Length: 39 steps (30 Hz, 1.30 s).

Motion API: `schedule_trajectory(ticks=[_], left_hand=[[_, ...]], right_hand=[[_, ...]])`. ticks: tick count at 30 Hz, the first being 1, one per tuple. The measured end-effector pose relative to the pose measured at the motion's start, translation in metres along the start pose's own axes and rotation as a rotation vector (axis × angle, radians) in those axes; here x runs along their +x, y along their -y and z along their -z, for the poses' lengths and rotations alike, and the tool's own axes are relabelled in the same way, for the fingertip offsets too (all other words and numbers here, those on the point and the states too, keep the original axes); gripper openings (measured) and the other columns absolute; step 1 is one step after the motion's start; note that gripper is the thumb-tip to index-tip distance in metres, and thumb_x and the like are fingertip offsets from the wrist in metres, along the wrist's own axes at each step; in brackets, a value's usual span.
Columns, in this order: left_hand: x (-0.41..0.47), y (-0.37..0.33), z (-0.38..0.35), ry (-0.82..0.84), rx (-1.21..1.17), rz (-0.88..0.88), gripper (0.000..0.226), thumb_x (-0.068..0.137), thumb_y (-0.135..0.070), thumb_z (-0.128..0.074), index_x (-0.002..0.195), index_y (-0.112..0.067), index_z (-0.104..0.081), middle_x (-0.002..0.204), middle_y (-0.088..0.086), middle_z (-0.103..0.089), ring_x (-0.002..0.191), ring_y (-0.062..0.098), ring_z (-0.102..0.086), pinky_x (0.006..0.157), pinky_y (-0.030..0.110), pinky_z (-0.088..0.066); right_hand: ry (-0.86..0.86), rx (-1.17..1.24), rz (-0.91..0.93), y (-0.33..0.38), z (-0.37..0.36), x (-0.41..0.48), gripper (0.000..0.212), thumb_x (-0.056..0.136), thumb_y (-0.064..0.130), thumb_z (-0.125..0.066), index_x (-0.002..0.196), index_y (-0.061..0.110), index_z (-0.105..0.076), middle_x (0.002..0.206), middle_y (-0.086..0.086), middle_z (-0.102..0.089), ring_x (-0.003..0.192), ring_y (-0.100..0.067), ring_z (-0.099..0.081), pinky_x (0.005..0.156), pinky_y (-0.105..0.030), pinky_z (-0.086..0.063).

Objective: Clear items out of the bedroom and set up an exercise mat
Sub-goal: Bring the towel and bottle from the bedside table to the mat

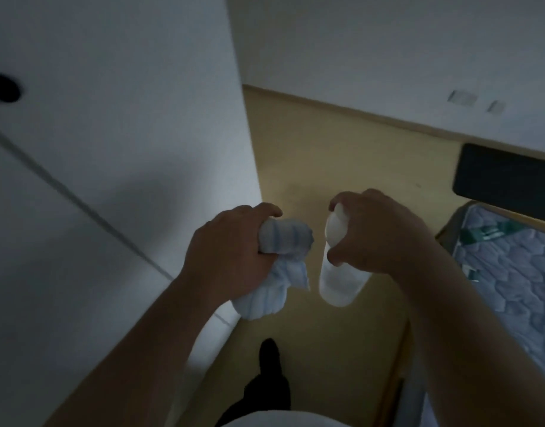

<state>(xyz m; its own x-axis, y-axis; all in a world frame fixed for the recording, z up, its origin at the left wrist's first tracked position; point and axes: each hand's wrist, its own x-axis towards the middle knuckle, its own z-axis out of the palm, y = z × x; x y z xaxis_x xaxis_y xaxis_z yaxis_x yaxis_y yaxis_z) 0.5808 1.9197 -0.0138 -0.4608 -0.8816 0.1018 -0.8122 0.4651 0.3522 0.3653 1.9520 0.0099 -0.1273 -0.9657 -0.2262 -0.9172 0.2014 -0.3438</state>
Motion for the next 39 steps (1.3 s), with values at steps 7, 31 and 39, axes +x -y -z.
schedule_trajectory(ticks=[7,31,39], left_hand=[[0.192,-0.012,-0.034,0.216,-0.014,-0.181,0.021,0.075,-0.034,-0.060,0.090,-0.047,-0.065,0.096,-0.024,-0.062,0.094,0.007,-0.061,0.084,0.037,-0.054],[0.755,-0.272,-0.194,0.142,-0.040,-0.464,0.036,0.072,-0.065,-0.055,0.072,-0.030,-0.066,0.071,-0.011,-0.065,0.069,0.010,-0.064,0.065,0.033,-0.056],[0.922,-0.376,-0.268,0.198,-0.240,-0.705,0.028,0.079,-0.042,-0.070,0.065,-0.023,-0.055,0.061,-0.010,-0.057,0.060,0.013,-0.058,0.054,0.025,-0.040]], right_hand=[[-0.126,0.046,-0.252,-0.059,0.043,0.094,0.071,0.060,0.043,-0.082,0.123,0.038,-0.050,0.109,0.004,-0.049,0.096,-0.024,-0.056,0.082,-0.044,-0.055],[-0.386,0.195,-0.696,-0.429,0.272,0.404,0.075,0.064,0.040,-0.084,0.129,0.039,-0.047,0.123,0.005,-0.052,0.099,-0.023,-0.055,0.083,-0.044,-0.057],[-0.507,0.222,-0.868,-0.551,0.321,0.506,0.076,0.063,0.040,-0.086,0.128,0.042,-0.047,0.122,0.008,-0.052,0.098,-0.020,-0.054,0.079,-0.040,-0.057]])
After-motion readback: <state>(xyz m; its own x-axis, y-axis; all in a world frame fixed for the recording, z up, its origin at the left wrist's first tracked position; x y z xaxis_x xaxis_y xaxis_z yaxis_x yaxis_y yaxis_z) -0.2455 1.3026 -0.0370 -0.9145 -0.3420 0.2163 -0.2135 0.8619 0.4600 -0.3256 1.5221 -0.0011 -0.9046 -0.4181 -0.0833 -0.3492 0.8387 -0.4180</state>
